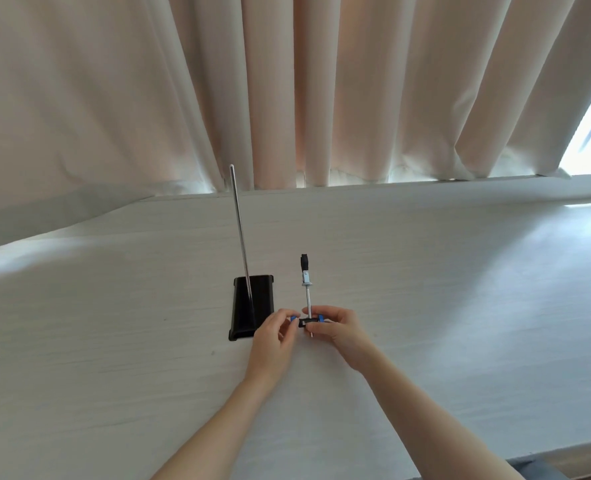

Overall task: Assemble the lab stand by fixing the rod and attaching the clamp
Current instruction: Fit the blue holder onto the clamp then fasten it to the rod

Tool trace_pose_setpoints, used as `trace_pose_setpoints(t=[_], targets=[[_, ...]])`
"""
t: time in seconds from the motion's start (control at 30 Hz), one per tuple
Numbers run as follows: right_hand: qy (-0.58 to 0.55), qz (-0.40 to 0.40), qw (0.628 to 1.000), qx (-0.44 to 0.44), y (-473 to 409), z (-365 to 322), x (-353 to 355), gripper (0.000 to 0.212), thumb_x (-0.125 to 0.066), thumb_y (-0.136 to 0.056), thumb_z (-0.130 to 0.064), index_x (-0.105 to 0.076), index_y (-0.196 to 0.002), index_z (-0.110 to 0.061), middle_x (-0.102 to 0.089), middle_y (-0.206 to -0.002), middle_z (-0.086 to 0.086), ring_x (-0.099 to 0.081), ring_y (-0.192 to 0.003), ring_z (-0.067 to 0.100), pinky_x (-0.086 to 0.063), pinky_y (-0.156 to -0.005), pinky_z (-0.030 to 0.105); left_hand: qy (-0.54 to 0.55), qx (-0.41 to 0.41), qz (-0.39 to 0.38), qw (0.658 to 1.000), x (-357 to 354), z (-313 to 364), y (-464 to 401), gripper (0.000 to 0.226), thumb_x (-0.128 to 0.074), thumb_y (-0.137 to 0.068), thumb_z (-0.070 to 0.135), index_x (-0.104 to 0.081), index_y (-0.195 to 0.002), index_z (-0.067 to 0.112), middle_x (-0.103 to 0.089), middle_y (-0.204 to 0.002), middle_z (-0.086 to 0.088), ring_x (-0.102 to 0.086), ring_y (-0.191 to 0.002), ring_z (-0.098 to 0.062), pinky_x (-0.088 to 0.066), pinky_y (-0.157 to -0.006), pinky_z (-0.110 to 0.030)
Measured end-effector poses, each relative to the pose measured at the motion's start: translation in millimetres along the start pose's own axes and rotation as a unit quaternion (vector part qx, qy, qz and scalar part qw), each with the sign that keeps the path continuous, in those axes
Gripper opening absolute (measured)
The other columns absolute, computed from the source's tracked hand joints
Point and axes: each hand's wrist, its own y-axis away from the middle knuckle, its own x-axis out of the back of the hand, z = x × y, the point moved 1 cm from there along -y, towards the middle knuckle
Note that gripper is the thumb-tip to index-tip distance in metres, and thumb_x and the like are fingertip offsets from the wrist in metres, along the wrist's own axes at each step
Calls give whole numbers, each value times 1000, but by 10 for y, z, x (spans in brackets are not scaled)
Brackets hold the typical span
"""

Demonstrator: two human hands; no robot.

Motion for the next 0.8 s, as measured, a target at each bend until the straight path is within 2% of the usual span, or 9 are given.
trace_pose_setpoints(t=[0.13,0.27,0.47,0.63,0.8], targets=[[-16,-28,998,62,58,-465,-164,28,-62,-77,9,-69,-100,-6,-63,-85,15,-64,-74,21,-56,-81,28,102,2,53,993,201,406,-138,14,-53,-90,11,-63,-94,20,-62,-83,-2,-56,-65,-4,-46,-61,-15],[-24,-66,987,145,84,-1210,-485,26,-62,-80,6,-68,-103,-4,-66,-89,16,-67,-73,21,-57,-79,28,169,-46,121,977,633,992,-449,10,-54,-90,15,-63,-94,18,-66,-91,-2,-62,-72,-8,-49,-59,-14],[-55,-76,973,209,73,-1986,-901,39,-61,-80,8,-59,-118,-3,-64,-82,10,-66,-65,17,-57,-77,24,209,-71,162,962,1183,1517,-872,8,-57,-89,19,-64,-88,17,-66,-75,-2,-59,-61,-7,-50,-59,-16],[-61,-52,971,224,6,-2273,-1125,36,-60,-82,8,-55,-117,1,-59,-93,18,-60,-79,27,-55,-88,34,202,-49,152,966,1444,1679,-1169,12,-54,-90,17,-63,-81,16,-60,-71,-1,-54,-57,-9,-49,-57,-19],[-46,-15,983,179,-87,-2276,-1204,35,-59,-83,6,-55,-118,4,-58,-97,19,-59,-85,28,-52,-94,41,237,20,141,961,1459,1649,-1255,13,-53,-90,14,-63,-81,12,-56,-66,-1,-50,-55,-10,-46,-53,-17]])
